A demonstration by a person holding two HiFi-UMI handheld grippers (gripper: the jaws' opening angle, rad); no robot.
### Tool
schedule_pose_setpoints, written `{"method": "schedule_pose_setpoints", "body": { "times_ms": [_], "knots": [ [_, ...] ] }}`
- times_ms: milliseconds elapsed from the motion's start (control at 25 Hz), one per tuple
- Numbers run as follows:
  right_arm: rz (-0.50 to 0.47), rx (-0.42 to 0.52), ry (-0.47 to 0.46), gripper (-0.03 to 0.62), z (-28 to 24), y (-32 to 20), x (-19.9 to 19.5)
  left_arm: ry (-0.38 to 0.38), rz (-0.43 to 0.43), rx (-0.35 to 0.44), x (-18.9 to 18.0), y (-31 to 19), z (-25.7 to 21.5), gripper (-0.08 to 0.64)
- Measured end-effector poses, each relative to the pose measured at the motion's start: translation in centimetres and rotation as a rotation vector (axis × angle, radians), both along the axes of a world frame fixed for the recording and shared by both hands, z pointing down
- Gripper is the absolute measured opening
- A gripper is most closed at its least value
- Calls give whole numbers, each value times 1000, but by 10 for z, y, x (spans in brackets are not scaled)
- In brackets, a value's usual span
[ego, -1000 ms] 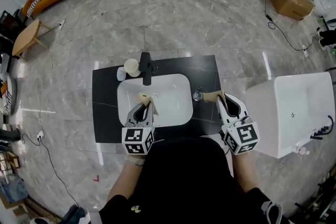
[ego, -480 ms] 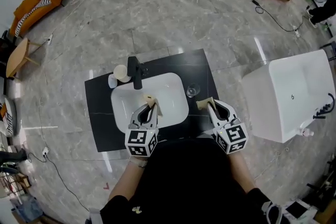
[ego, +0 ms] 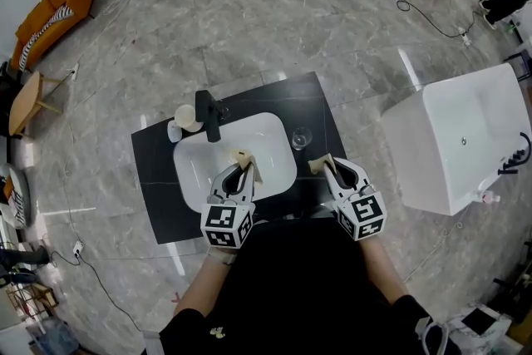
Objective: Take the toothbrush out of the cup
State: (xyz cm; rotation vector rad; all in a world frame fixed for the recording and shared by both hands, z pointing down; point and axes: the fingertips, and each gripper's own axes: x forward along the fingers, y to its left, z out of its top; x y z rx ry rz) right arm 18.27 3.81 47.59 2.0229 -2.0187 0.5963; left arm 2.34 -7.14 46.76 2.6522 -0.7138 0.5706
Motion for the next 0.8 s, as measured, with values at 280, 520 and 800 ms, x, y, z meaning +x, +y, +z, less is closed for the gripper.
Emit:
{"method": "schedule_pose_setpoints", "body": {
  "times_ms": [280, 520, 800],
  "knots": [
    [-15, 0, 18, 59, -15, 1, -1, -4, -9, 0, -2, 5, -1, 43],
    [-56, 22, 22, 58, -14, 2, -7, -8, -24, 2, -7, 8, 0, 43],
    [-70, 34, 16, 58, -18, 0, -8, -10, -49, 0, -16, 9, -1, 43]
  ]
}}
